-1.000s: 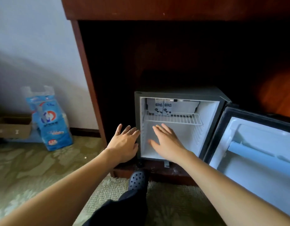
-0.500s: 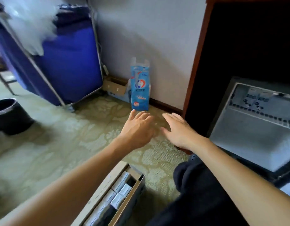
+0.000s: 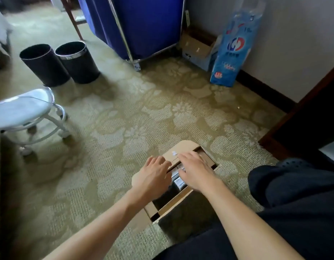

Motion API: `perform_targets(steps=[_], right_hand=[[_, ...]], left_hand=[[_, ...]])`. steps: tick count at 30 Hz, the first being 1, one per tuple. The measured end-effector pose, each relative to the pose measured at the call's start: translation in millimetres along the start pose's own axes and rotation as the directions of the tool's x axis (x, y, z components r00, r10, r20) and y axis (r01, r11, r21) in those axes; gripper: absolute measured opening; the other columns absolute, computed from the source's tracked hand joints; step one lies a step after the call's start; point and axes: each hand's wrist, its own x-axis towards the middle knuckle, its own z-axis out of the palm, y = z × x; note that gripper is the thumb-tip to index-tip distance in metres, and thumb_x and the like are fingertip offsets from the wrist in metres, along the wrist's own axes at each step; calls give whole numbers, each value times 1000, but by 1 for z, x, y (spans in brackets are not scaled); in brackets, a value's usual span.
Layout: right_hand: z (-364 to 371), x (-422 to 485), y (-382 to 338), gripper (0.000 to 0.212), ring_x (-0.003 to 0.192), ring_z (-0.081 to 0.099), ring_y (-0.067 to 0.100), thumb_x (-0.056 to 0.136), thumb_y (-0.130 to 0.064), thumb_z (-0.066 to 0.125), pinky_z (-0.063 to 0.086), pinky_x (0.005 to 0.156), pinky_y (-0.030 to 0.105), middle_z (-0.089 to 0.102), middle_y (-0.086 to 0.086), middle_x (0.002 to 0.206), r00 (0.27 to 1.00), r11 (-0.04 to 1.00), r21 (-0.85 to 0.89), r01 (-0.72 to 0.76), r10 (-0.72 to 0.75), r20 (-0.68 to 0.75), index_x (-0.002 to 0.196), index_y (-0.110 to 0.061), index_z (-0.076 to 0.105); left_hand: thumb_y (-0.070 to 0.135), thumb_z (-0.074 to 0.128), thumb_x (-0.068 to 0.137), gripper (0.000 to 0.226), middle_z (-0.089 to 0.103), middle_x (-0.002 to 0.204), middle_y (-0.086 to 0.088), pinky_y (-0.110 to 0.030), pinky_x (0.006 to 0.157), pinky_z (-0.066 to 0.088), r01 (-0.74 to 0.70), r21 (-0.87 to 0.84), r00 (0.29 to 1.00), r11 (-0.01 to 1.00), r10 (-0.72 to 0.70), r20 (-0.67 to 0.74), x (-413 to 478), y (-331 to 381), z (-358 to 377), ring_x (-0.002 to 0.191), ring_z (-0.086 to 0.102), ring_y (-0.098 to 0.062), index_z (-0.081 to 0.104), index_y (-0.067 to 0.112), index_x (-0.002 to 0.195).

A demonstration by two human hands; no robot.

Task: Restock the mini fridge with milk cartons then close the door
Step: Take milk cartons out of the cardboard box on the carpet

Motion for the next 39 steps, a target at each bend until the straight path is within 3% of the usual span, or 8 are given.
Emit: perform_targets(steps=[3,5,11,17,25,30,34,39], right_hand=[[29,5,-6,50,139,33,26,102,-28,46,29,115,43,46,4,149,998,999,-44,22,-20,52,150,-16,38],[41,6,-10,47,137,37,27,101,-26,50,32,114,42,50,5,144,993,994,-86,74,-65,95,147,-17,42],[61,16,-15,44,129,44,24,98,-22,56,39,110,40,52,3,139,966,948,-195,252,-233,114,141,-20,49],[75,22,-29,43,126,44,26,93,-15,62,38,106,40,51,2,135,934,896,-268,354,-320,162,135,-16,50],[84,27,-24,60,129,40,29,87,-3,63,38,106,39,42,9,139,955,890,-357,282,-226,192,141,-13,39],[94,29,-28,38,133,34,32,100,-9,40,33,105,41,38,13,139,966,851,-460,253,-193,174,138,-12,37],[92,35,-24,30,134,32,32,98,-13,44,36,102,42,36,13,139,970,827,-511,235,-164,182,128,-17,46],[82,34,-26,32,131,35,32,97,-12,49,40,98,42,40,11,137,964,837,-485,254,-182,191,128,-20,51]], left_hand=[[41,51,96,31,55,113,2,-33,92,44,132,-11,991,991,-131,31,-30,-9,34,105,54,-19,61,24,120],[40,53,93,30,57,108,3,-34,87,45,203,19,979,979,-204,29,-47,-14,52,98,56,-20,63,23,115],[39,60,83,44,57,109,0,-41,85,40,318,87,947,944,-320,9,-63,-11,84,94,55,-23,58,19,122],[29,62,80,42,51,108,-1,-40,83,38,384,59,923,922,-383,-23,-64,-16,94,95,50,-24,56,19,120],[32,59,81,20,45,95,-1,-40,80,35,398,83,916,913,-392,-86,-58,-23,101,87,44,-23,59,18,95],[40,56,82,23,42,95,-2,-40,78,31,423,168,906,891,-420,-53,-60,-21,100,87,40,-25,58,17,76],[33,56,79,15,40,95,-4,-41,77,32,449,173,891,877,-454,-13,-55,-15,97,86,40,-25,54,19,76],[48,47,86,25,38,97,2,-39,81,33,419,116,905,901,-424,26,-63,-23,89,88,40,-19,52,24,90]])
